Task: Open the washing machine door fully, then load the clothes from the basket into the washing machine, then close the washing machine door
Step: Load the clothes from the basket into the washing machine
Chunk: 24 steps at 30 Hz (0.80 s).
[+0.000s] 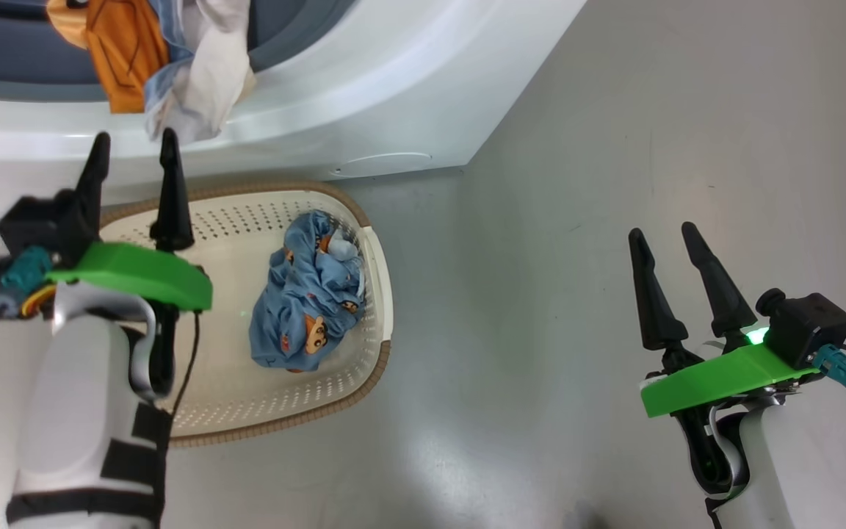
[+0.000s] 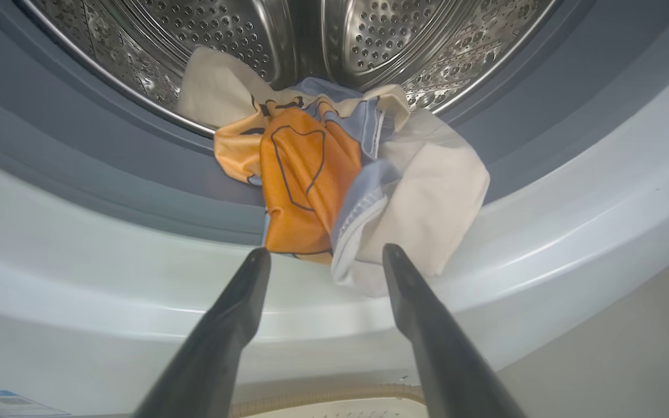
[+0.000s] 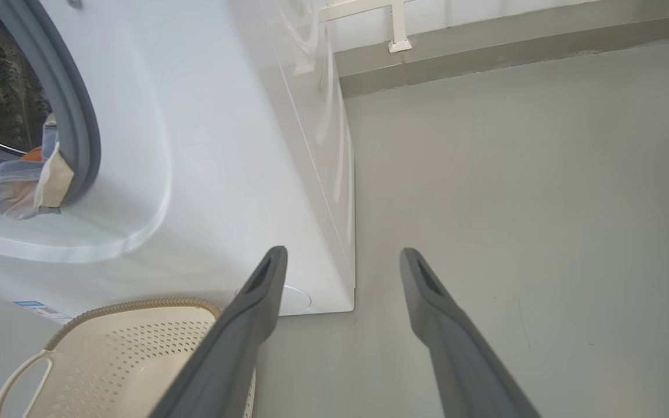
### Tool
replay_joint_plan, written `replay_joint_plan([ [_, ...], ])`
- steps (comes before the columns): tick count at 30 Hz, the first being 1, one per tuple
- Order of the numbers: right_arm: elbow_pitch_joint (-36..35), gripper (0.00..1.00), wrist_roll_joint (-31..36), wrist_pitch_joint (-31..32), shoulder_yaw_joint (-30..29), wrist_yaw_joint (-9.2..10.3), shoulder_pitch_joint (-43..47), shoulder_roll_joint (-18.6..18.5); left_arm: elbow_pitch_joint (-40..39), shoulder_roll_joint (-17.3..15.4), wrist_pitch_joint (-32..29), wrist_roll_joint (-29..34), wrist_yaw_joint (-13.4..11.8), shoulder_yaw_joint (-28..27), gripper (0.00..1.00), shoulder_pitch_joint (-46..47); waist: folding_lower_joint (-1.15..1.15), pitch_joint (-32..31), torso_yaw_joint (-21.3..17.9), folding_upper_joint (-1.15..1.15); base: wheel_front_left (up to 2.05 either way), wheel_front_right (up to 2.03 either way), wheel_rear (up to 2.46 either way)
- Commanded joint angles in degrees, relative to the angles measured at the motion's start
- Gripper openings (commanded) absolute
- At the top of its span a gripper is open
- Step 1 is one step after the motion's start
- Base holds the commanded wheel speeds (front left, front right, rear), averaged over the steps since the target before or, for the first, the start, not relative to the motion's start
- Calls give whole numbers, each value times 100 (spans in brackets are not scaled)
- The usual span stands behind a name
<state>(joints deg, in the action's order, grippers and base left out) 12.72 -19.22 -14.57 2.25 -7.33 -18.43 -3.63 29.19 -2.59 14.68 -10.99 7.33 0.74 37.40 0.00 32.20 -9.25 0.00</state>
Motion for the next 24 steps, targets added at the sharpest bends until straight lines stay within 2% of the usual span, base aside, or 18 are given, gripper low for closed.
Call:
replay_joint_plan([
  [1,-115,100,10,-43,148,-16,68,18,22,-188,32,-32,15,-124,100,151,0,25,-28,0,0,0,0],
  [11,-117,100,-5,-43,166,-16,39,42,749,-269,32,-117,15,-11,100,671,0,72,-96,0,0,0,0],
  [12,-118,100,-7,-43,166,-16,37,45,802,-275,32,-130,15,17,95,705,0,72,-100,0,0,0,0],
  [13,-120,100,-8,-43,165,-16,36,47,851,-285,32,-139,15,39,84,737,0,74,-103,0,0,0,0],
  [15,-123,100,-7,-43,165,-16,34,50,944,-304,32,-167,15,76,48,800,0,76,-110,0,0,0,0],
  [19,-128,100,-12,-43,163,-16,18,56,1160,-373,32,-269,15,155,27,976,0,95,-125,0,0,0,0],
  [20,-130,100,-13,-43,162,-16,12,57,1223,-395,32,-303,15,166,26,1027,0,100,-128,0,0,0,0],
  [23,-137,100,-20,-43,172,-16,-6,60,1395,-456,32,-402,15,207,3,1191,0,113,-141,0,0,0,0],
  [24,-139,100,-23,-43,171,-16,-11,61,1442,-472,32,-433,15,225,0,1243,0,119,-143,0,0,0,0],
])
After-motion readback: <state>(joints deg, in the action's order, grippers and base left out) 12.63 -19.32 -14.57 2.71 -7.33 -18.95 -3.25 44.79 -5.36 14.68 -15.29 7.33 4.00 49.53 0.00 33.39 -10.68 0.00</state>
